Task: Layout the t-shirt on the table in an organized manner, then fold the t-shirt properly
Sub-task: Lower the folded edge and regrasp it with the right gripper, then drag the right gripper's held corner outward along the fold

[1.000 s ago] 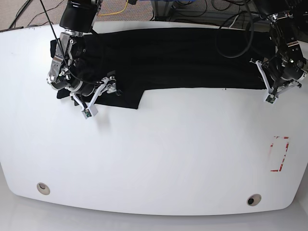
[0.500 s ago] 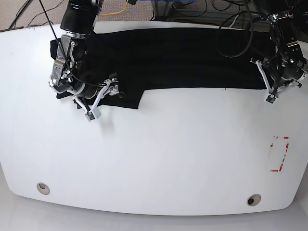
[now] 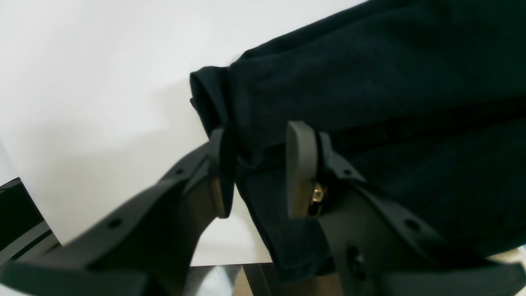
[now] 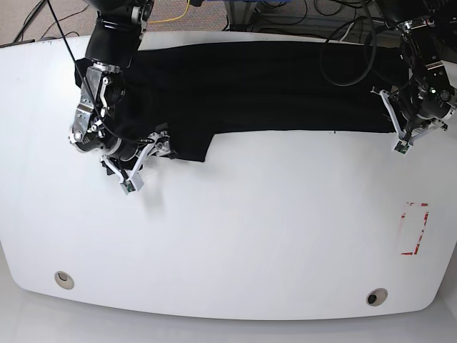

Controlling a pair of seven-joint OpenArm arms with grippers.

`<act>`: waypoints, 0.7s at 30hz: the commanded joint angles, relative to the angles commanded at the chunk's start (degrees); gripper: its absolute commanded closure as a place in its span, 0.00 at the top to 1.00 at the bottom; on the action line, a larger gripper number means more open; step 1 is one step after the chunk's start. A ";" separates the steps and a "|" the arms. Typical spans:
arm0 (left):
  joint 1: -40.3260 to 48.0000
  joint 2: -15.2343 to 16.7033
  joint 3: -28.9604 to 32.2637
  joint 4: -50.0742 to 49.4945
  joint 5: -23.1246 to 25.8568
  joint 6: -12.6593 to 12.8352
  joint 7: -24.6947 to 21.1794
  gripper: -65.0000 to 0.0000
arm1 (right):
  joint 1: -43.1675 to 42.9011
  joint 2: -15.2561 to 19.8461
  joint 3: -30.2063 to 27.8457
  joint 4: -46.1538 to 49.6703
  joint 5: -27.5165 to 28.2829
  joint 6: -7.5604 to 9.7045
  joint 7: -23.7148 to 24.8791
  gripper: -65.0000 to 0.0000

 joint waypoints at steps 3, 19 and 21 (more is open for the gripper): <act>0.00 0.00 0.09 0.00 0.00 0.00 0.00 0.29 | -0.18 0.00 -0.09 0.00 0.09 0.00 0.00 1.00; 0.00 0.00 0.09 0.00 0.00 0.00 0.00 0.29 | -4.48 -3.08 -6.51 0.00 0.00 0.00 1.14 0.99; 0.00 0.00 0.09 0.00 0.00 0.00 0.00 0.29 | -4.66 -3.25 -6.59 -0.09 0.09 0.00 1.67 0.99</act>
